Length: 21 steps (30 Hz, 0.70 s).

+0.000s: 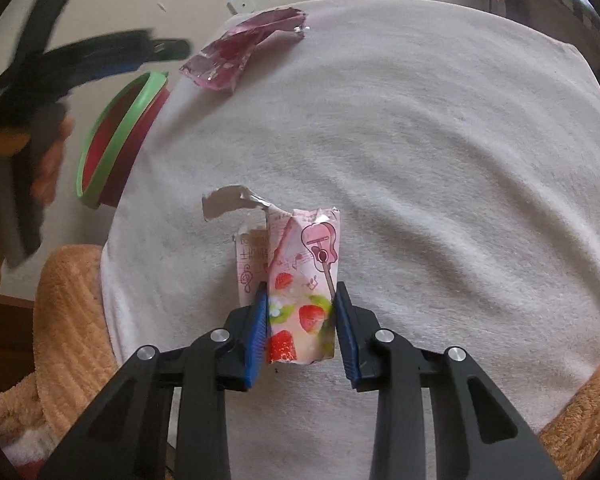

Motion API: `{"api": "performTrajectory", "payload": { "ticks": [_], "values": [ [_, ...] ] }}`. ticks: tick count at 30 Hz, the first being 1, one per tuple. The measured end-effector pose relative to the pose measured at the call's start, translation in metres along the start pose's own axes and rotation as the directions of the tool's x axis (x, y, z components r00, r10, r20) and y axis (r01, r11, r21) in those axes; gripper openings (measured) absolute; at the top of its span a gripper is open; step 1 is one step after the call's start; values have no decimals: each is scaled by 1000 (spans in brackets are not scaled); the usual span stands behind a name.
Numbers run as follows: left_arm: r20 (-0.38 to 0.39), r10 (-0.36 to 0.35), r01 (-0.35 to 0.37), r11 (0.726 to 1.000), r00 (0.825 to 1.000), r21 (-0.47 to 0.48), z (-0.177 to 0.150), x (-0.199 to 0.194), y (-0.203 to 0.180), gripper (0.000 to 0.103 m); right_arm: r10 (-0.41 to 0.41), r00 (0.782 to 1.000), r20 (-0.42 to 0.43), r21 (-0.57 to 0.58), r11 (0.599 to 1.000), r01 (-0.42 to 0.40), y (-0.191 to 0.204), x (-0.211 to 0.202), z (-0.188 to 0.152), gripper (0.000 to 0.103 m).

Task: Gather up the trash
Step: 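Grasp the pink foil bag with the left gripper while the right grasps the strawberry milk carton, then carry the pink foil bag and strawberry carton over the red bin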

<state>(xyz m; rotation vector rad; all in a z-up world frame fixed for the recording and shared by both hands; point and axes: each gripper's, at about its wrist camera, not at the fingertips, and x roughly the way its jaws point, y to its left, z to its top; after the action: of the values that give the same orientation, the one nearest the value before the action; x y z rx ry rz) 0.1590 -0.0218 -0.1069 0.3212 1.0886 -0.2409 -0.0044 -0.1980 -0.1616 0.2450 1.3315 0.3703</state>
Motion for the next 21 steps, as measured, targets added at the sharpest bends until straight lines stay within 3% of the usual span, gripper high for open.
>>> {"api": "performTrajectory", "payload": {
  "ticks": [5,8,10,11,13,15,21],
  "values": [
    [-88,17,-20,1000,996,-24,24,44,-2,84,17,1000,23,30,999,-18,-15,-6,1,31],
    [-152,26,-33,999,988,-42,29,64,0,65,33,999,22,67,997,-35,-25,-6,2,31],
    [-167,-12,-1,997,986,-79,29,69,3,46,43,999,21,80,996,-45,-30,-8,2,31],
    [-166,-27,10,995,986,-99,29,68,5,45,44,999,20,80,996,-45,-30,-8,2,31],
    [-153,-36,17,993,988,-120,25,62,8,28,38,999,20,71,997,-40,-28,-6,4,31],
    [-140,-56,35,988,988,-151,20,54,12,18,33,999,22,62,997,-34,-28,-5,4,31],
    [-43,-116,101,962,992,-252,-10,4,25,13,4,999,45,40,999,-6,-26,-6,2,31]
  ]
}}
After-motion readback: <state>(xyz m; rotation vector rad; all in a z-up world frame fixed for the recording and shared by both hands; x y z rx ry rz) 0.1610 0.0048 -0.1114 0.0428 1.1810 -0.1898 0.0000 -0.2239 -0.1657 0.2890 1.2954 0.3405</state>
